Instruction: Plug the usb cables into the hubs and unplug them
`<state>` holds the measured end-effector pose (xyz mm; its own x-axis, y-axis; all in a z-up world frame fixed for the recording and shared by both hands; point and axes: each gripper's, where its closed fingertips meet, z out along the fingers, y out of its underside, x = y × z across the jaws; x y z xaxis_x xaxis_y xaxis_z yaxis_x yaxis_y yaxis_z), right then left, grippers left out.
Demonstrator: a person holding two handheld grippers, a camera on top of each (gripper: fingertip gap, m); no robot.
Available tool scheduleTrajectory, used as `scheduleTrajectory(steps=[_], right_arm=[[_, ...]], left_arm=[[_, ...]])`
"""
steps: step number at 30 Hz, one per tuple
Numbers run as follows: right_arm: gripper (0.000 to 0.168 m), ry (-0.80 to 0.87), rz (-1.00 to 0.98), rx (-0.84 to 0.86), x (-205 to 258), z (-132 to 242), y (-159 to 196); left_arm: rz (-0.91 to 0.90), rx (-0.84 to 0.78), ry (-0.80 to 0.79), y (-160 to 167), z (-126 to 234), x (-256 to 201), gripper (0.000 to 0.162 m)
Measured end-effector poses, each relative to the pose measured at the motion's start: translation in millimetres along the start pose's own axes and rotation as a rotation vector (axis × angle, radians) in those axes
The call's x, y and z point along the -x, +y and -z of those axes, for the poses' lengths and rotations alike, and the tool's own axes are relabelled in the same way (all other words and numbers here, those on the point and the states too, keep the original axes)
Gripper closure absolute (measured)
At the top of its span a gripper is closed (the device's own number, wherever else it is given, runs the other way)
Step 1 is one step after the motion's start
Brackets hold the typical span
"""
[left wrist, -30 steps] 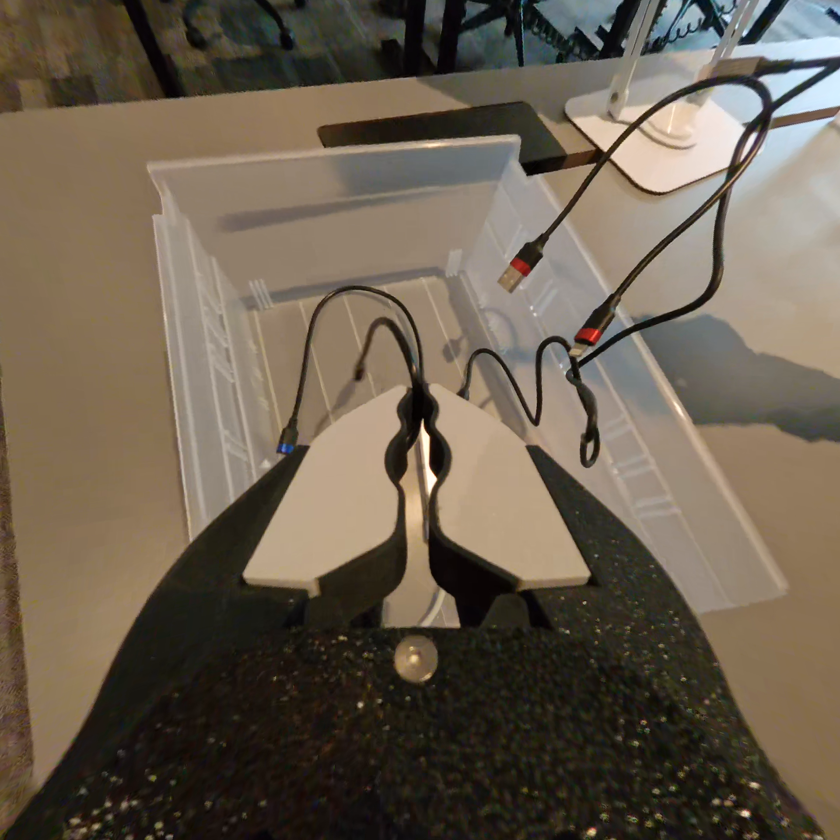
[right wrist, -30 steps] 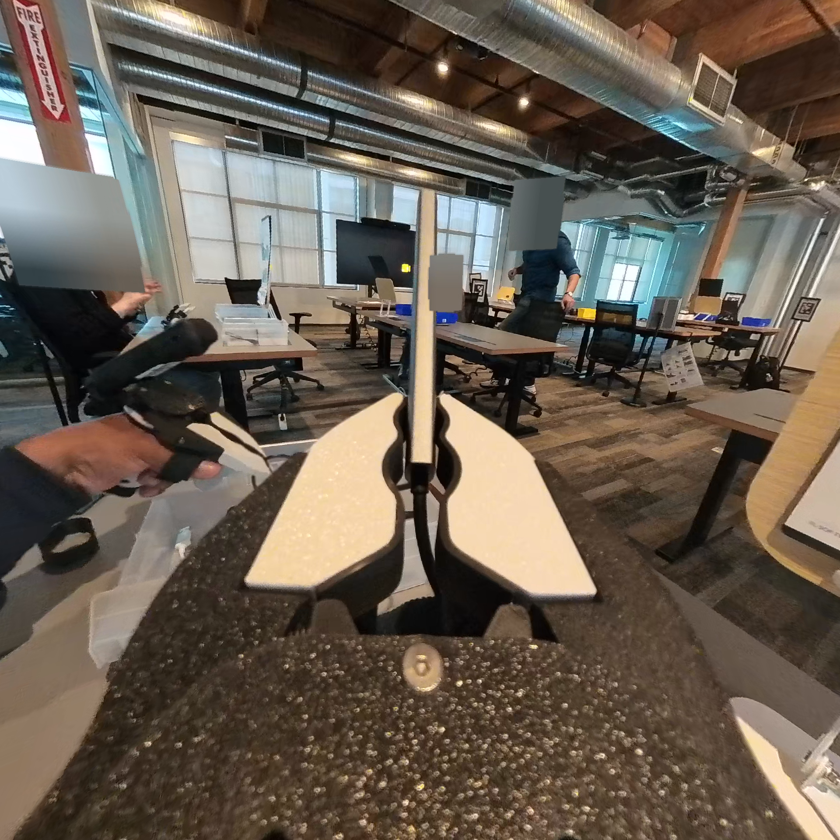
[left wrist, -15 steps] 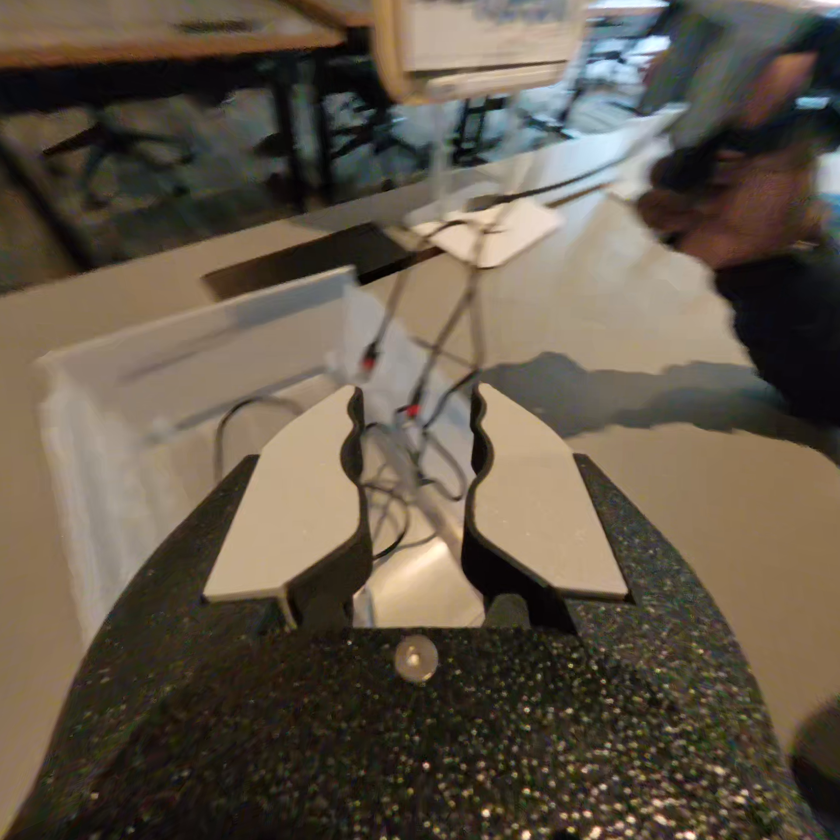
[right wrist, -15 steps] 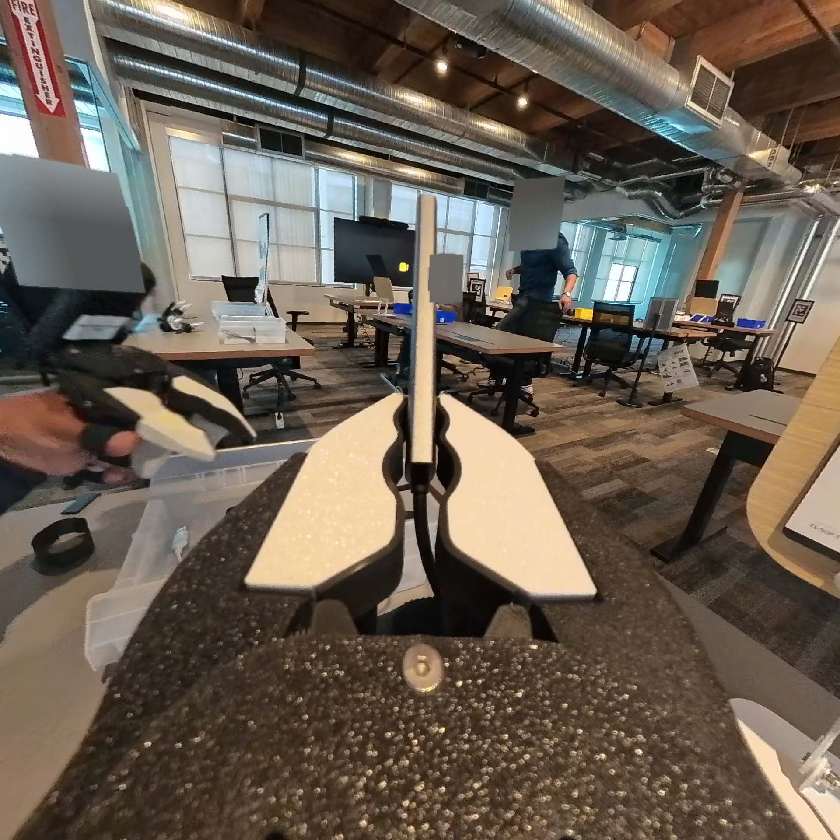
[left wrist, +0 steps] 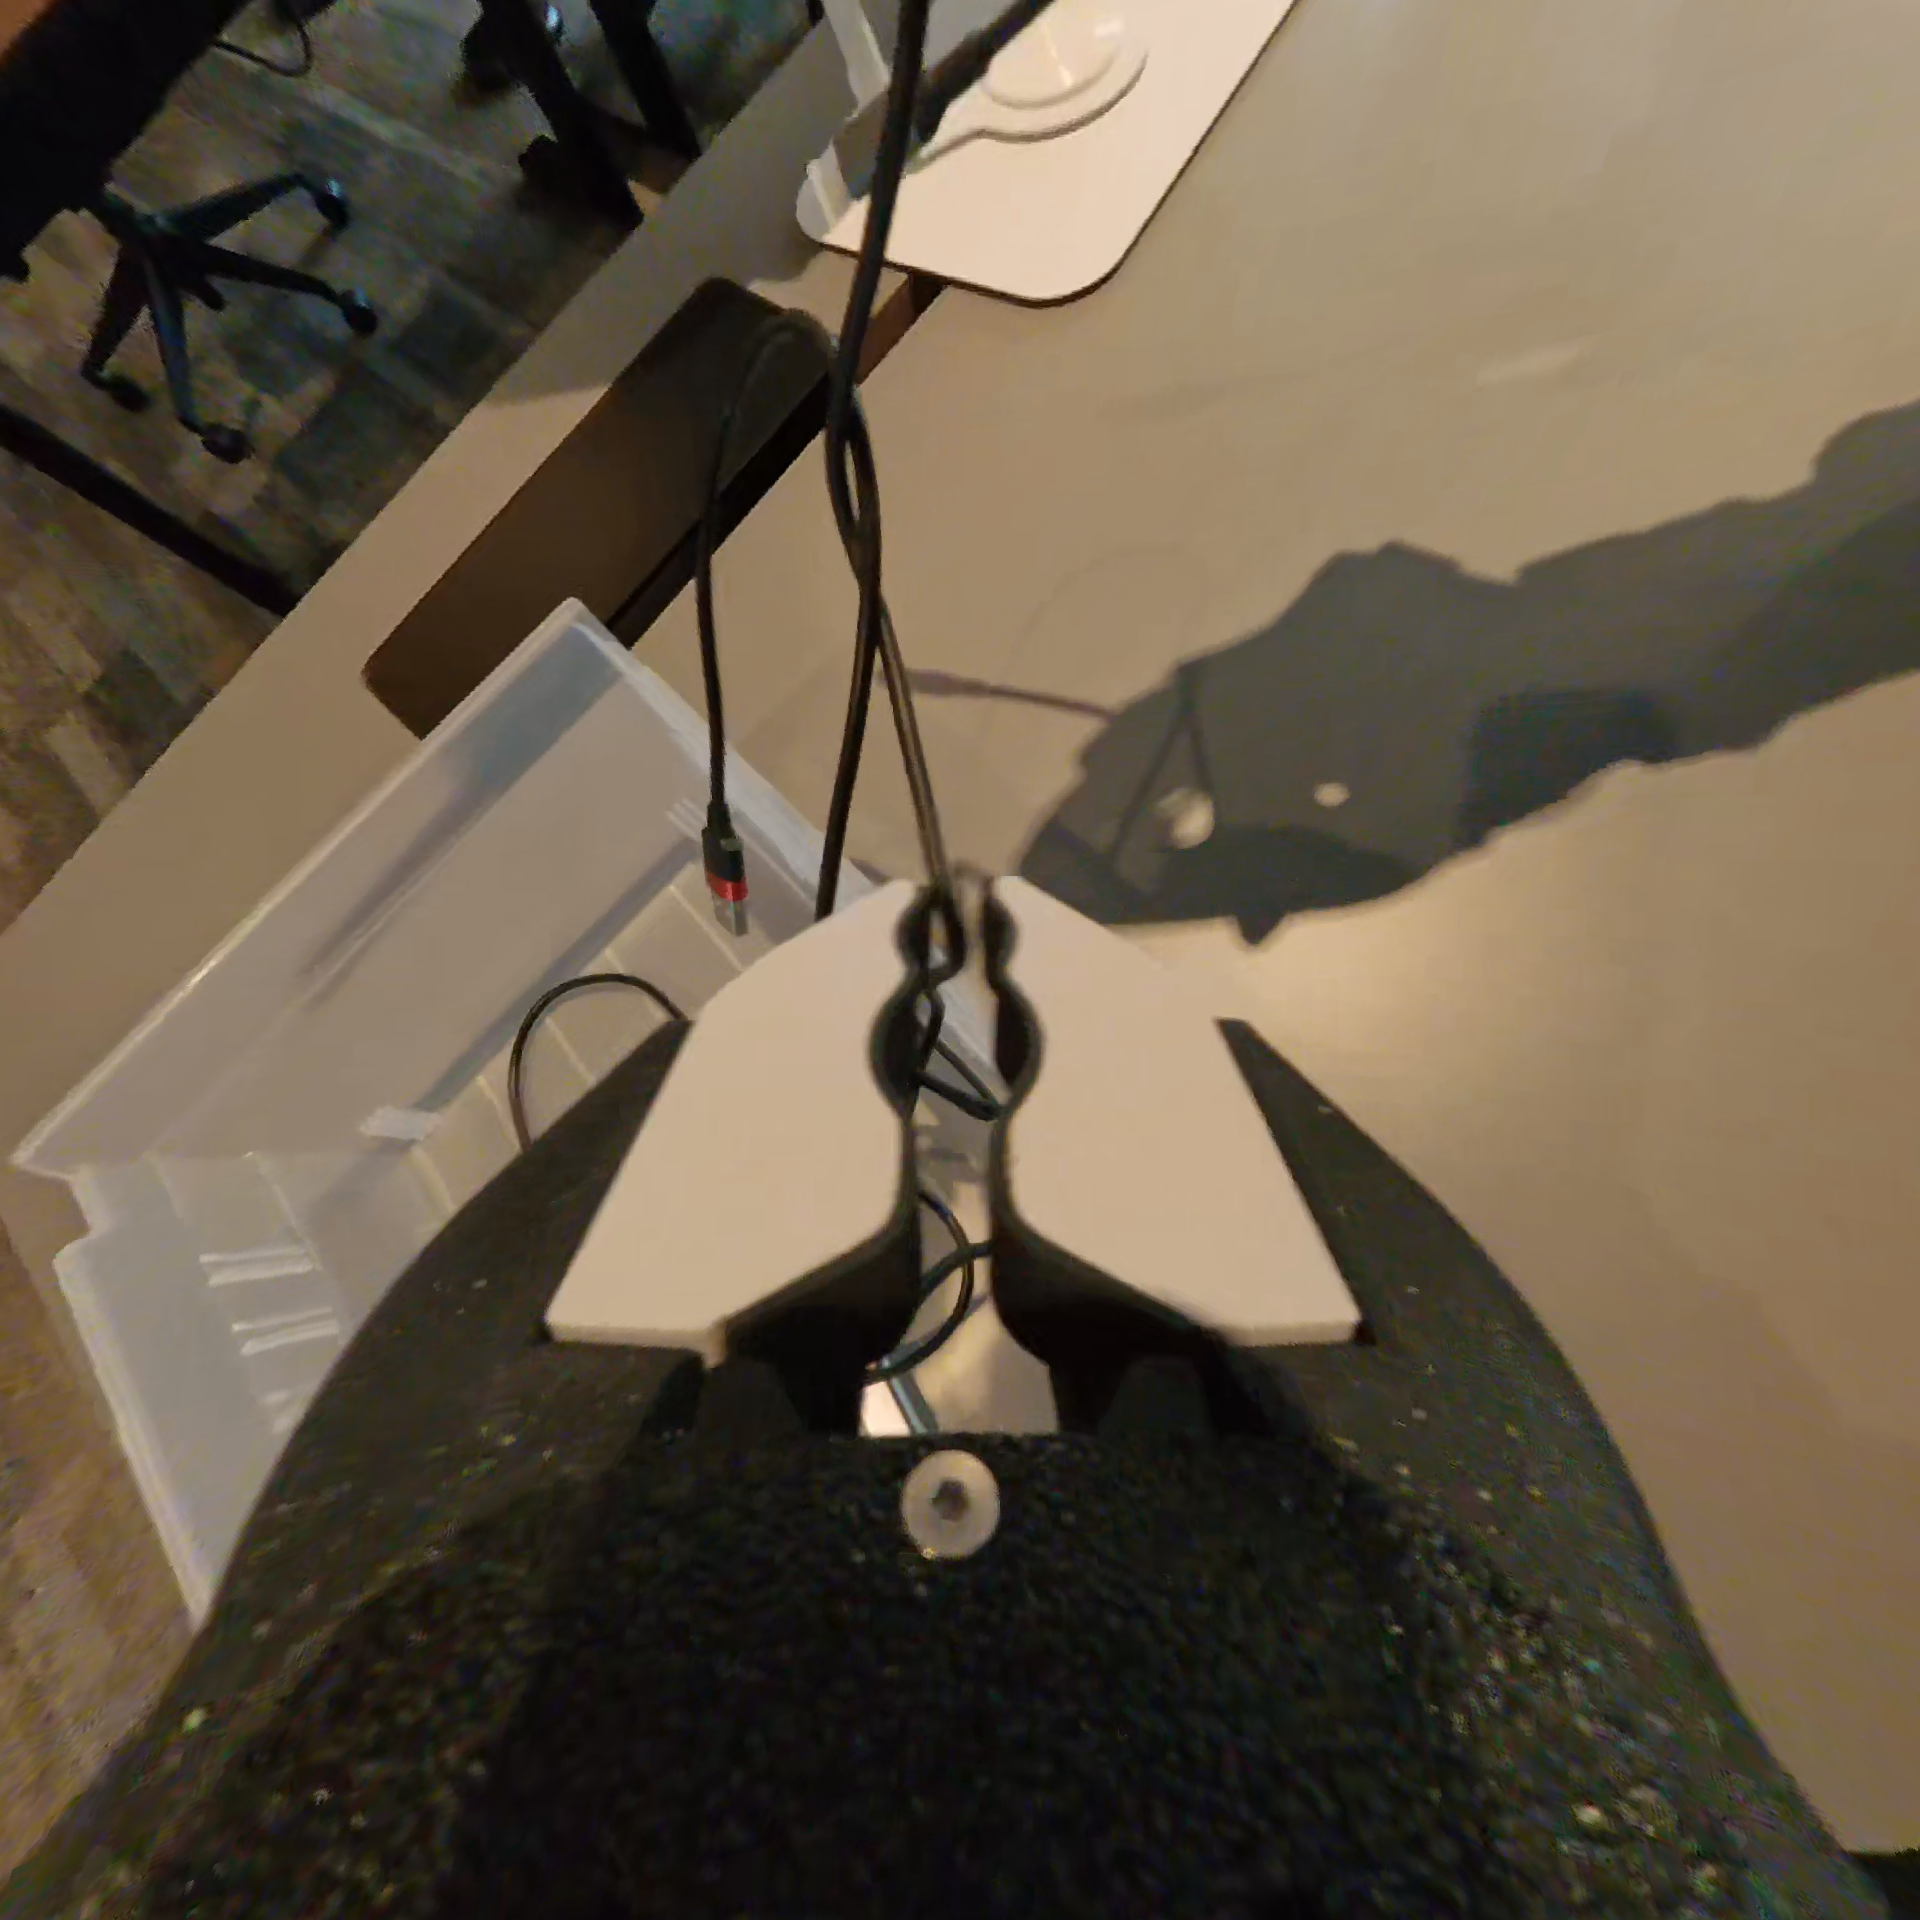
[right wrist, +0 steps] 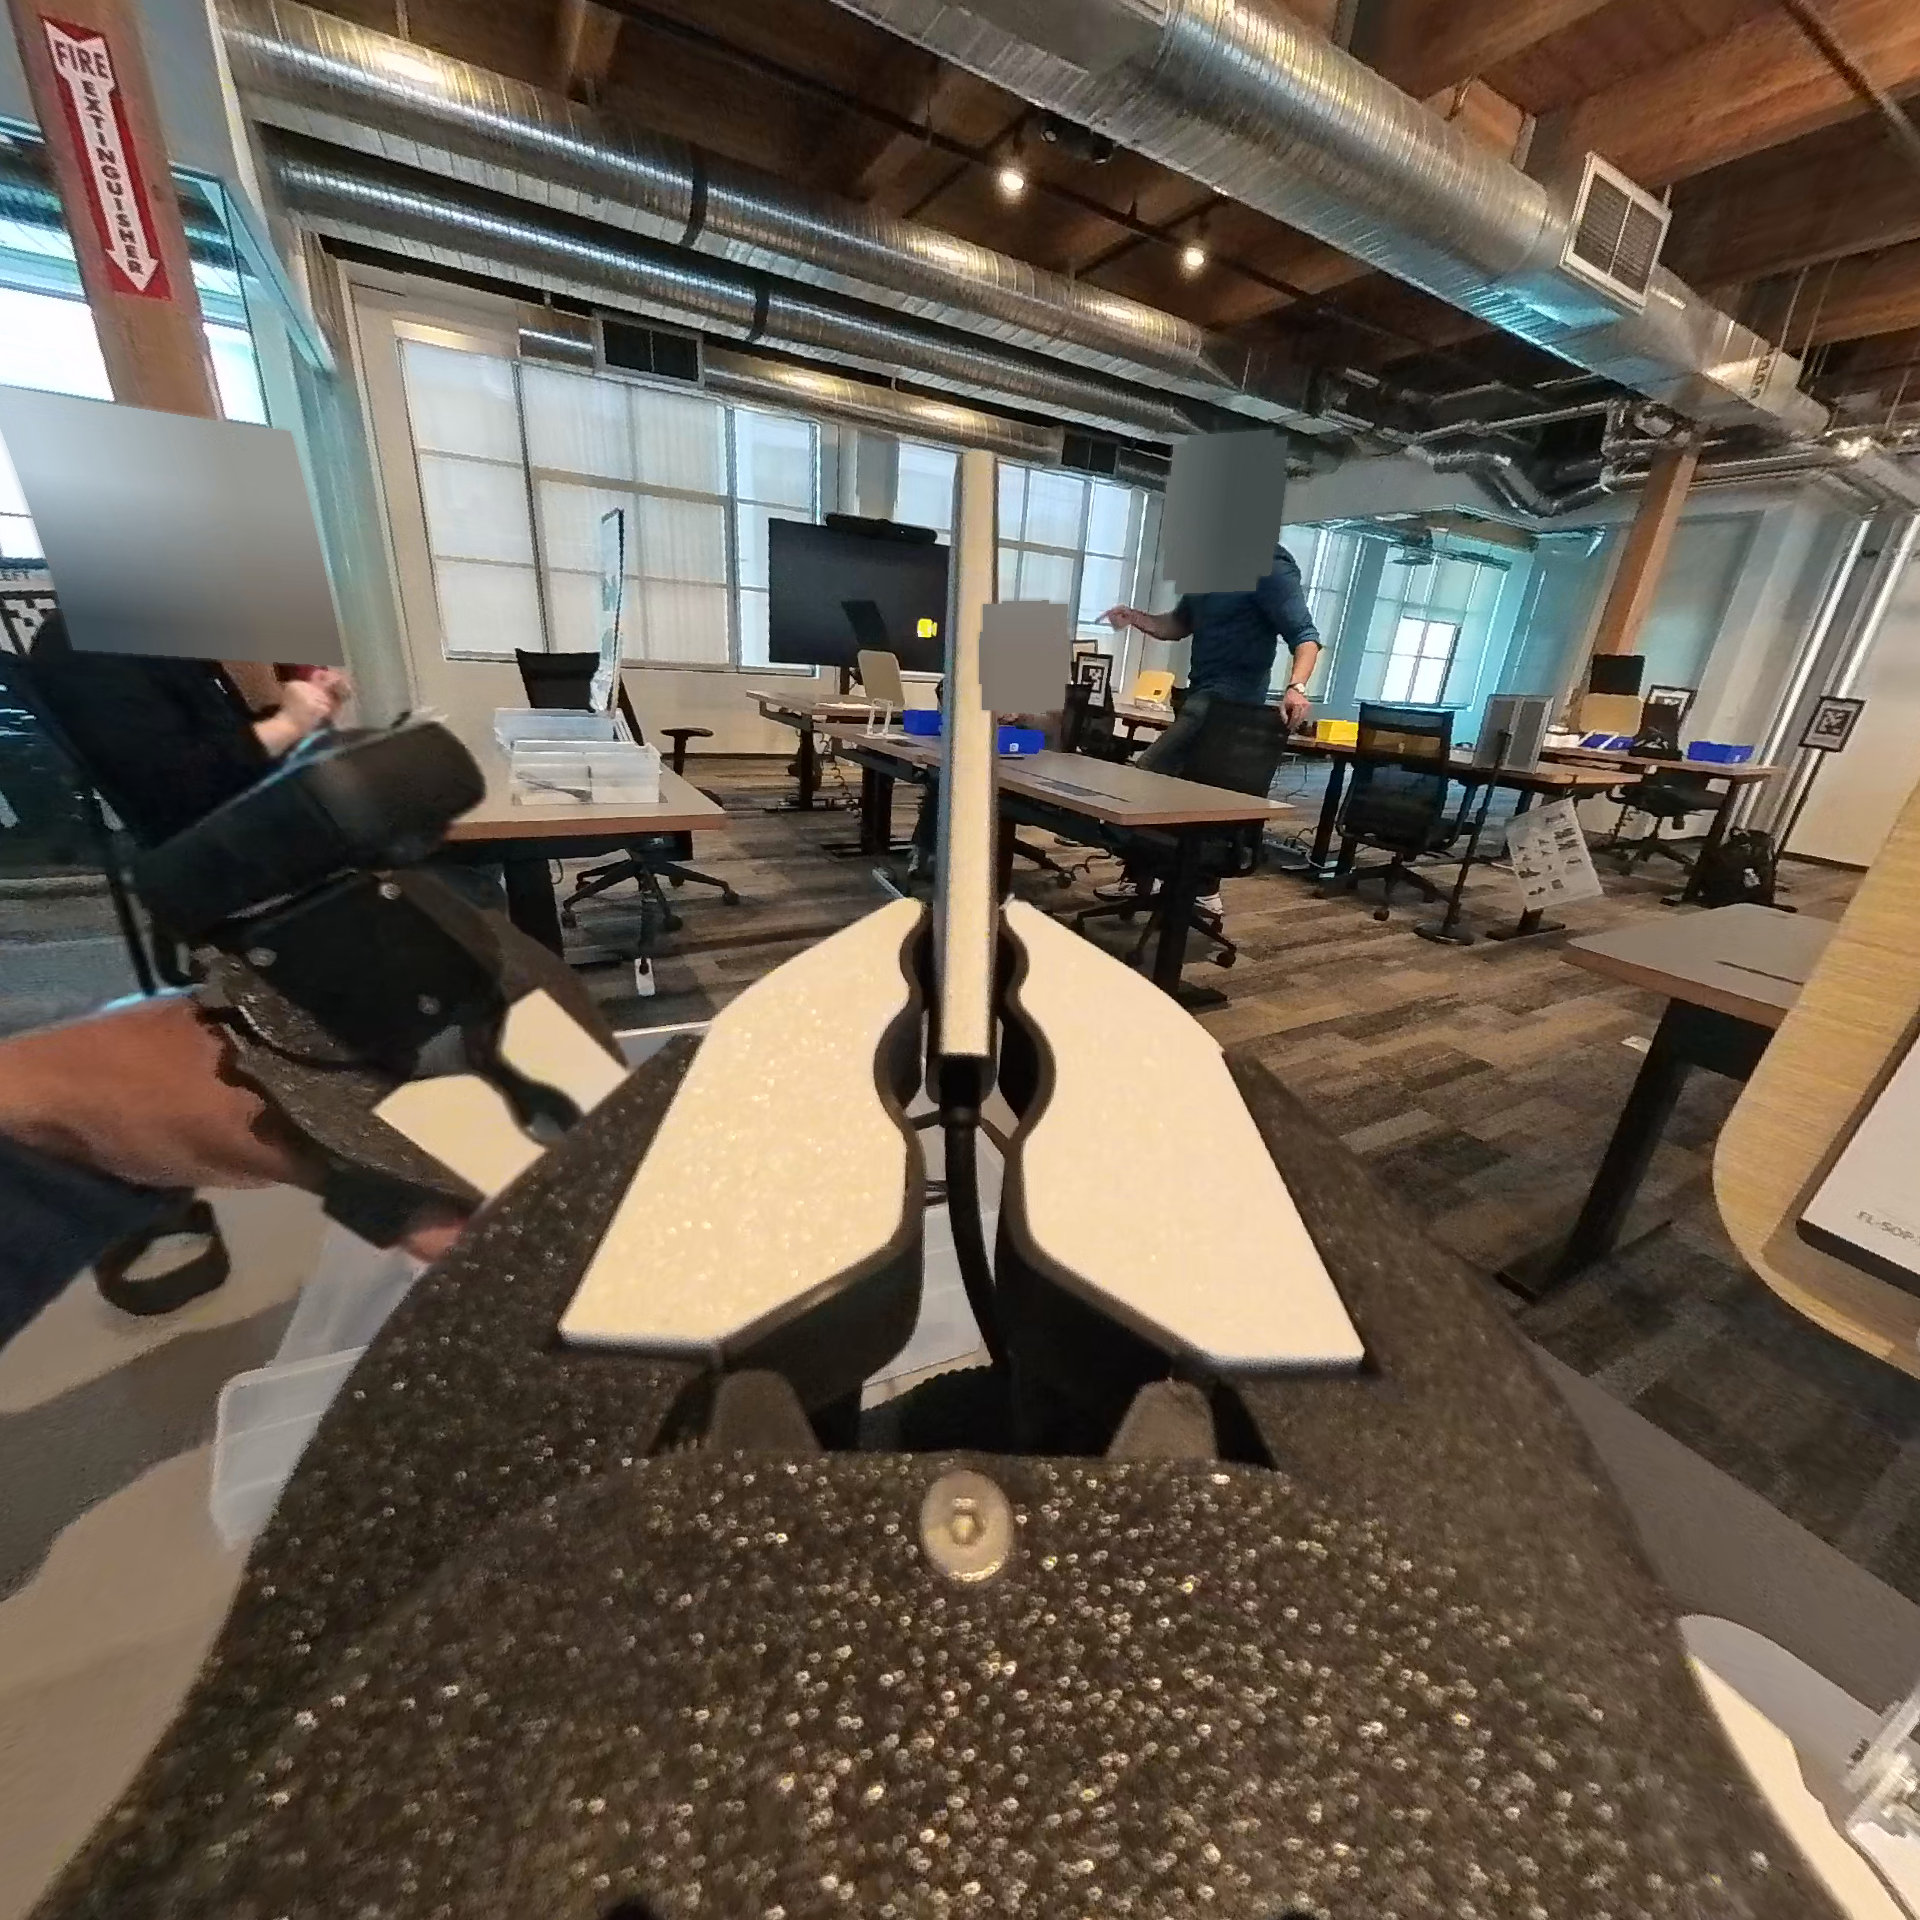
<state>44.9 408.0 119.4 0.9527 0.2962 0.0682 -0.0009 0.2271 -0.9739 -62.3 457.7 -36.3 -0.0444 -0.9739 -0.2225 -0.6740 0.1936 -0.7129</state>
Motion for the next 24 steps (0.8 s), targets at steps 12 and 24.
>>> scheduleTrajectory(steps=[12, 24], right_arm=[[0.159, 0.033, 0.007, -0.041, -12, 10, -15], [0.159, 0.053, 0.015, -0.052, -16, 11, -16]], left_arm=[[0.046, -0.063, 0.026, 6, 7, 10, 0.160], [0.047, -0.179, 0.122, 11, 23, 4, 0.149]])
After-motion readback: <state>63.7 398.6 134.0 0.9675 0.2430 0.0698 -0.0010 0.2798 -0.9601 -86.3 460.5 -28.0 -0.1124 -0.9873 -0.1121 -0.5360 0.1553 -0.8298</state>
